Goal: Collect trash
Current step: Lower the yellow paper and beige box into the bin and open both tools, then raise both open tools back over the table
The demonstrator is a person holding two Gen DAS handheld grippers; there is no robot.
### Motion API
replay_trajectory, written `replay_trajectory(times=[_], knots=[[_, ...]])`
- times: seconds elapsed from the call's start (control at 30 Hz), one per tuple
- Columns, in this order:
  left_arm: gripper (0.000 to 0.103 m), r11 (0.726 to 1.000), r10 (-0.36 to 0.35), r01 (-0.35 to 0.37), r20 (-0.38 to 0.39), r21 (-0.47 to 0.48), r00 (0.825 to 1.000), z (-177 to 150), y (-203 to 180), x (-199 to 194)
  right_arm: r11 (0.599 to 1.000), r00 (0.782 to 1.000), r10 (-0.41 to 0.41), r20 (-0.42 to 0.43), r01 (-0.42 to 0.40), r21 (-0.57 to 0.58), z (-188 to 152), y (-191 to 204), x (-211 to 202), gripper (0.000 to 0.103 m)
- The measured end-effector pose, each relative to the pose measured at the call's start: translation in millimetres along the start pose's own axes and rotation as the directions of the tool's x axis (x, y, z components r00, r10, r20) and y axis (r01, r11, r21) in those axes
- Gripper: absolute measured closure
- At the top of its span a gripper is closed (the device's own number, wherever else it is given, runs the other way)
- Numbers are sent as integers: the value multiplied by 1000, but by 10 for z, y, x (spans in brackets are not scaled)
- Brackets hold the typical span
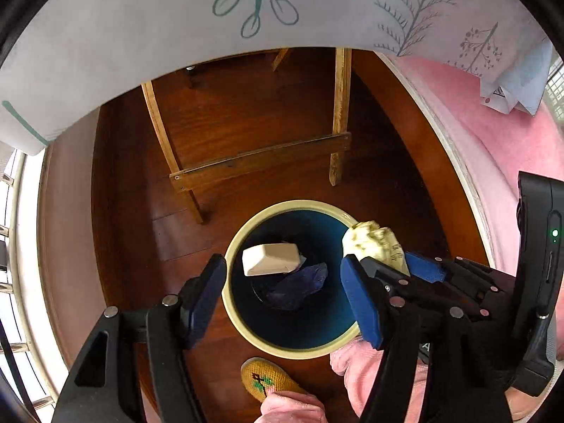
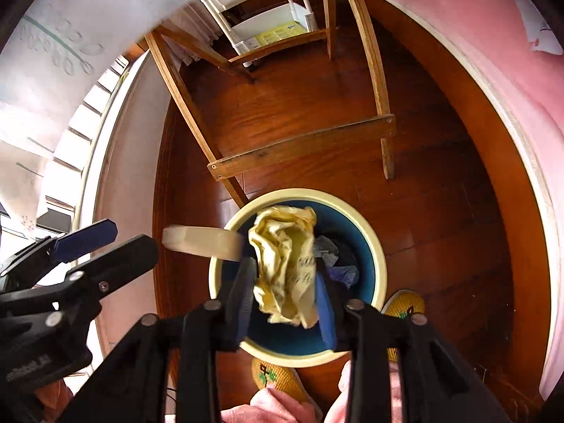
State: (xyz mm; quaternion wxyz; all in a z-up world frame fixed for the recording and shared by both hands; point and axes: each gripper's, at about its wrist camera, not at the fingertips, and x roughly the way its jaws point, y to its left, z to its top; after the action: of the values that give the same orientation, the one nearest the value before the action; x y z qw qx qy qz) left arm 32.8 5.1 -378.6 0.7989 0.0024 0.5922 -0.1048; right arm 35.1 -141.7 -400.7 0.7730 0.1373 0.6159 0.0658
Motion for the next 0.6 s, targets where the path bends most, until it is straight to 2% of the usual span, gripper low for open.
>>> replay_trajectory(times=[0.07,0.13,0.3,0.47,0.6], knots=[[29,1000,16,-16,25,2,1000,-29,5,35,1000,1000,-4,1,4,-18,-74,-13,72,44],[28,999,35,-35,33,12,999,-75,-2,100,999,1000,-8,18,8,-39,-78,-10,97,36],[28,999,42,-42,17,18,999,-8,-42,56,998,1000,-25,20,26,-58,-76,56,50,36],[28,999,34,-34,25,-1,999,120,-14,-253,999,999,-32,20,33,-33,-41,78,-159,36],[28,1000,21,-21,11,-14,1000,229,-29,-585,999,999,-41,14,42,-22,8,111,-487,36]])
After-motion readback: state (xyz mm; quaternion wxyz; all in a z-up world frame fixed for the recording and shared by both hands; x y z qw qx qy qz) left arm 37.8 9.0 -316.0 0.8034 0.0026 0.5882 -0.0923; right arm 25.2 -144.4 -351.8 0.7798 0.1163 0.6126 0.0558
